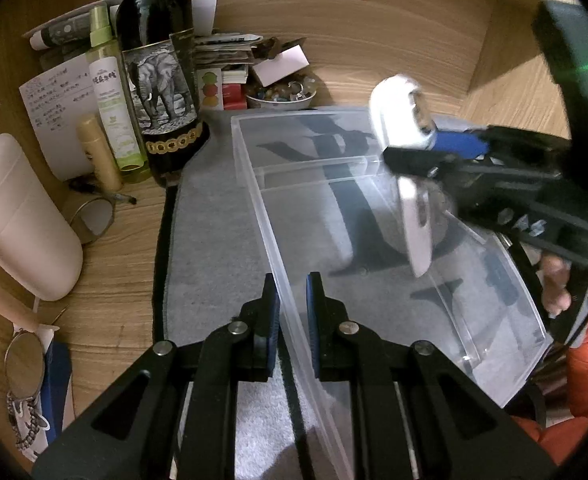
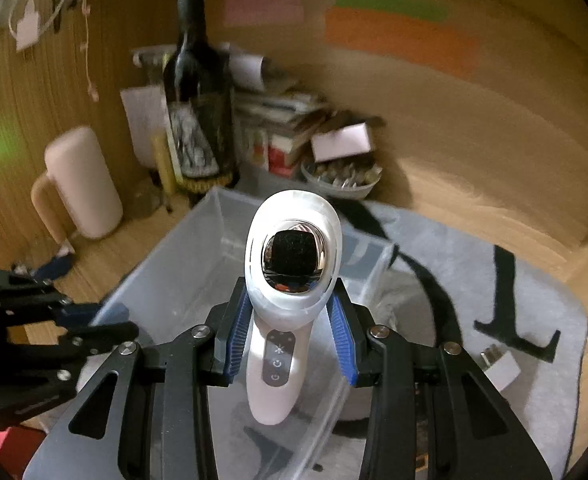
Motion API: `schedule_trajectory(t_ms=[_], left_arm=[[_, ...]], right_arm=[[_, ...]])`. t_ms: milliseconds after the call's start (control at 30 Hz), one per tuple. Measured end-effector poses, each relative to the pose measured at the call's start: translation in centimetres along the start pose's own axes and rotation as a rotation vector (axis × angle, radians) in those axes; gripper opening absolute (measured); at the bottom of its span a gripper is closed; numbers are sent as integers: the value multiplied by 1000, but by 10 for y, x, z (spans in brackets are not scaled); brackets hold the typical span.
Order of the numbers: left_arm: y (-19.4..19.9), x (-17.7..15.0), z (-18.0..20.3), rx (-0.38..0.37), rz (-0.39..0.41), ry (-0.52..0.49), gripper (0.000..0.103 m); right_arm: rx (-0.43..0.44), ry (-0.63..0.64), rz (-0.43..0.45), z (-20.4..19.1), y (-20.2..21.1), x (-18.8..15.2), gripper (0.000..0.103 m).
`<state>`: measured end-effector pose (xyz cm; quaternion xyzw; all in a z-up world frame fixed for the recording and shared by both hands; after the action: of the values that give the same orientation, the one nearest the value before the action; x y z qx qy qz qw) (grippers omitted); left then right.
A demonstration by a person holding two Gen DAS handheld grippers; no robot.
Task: Organize rigid objects
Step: 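Grasp the white handheld device with the right tool and lift it, then lower the white device into the clear box and open the right tool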
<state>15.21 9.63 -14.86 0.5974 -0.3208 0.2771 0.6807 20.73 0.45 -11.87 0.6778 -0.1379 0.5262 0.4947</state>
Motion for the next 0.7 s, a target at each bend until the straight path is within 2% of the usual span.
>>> schedule_trajectory(t_ms=[200, 500, 567, 633, 700], left_arm=[[0, 0, 0, -5, 1, -1, 13], [-1, 1, 0, -3, -2, 5, 13], [-1, 1, 0, -2, -3, 6, 13], [-2, 1, 0, -1, -5, 9, 13], [-2, 2, 0, 2, -6, 8, 13]], right_arm=[[16, 22, -75, -6, -21, -13, 35], [14, 28, -123, -4, -28, -16, 36], [16, 21, -116, -3, -26, -16, 40], [10, 17, -97, -1, -22, -13, 51], [2, 12, -69, 2, -16, -10, 54]])
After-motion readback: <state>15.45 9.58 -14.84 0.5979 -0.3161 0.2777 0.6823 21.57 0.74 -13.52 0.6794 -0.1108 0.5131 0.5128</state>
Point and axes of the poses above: each gripper's, at about its wrist camera, not at the fingertips, and y roughly against the way its jaws point, z to its right, x to its top, the point moved 7 cm from there along -y, roughly the way its jaws point, and after that the axes turned 11 degrees about z, right-handed, at the moved point
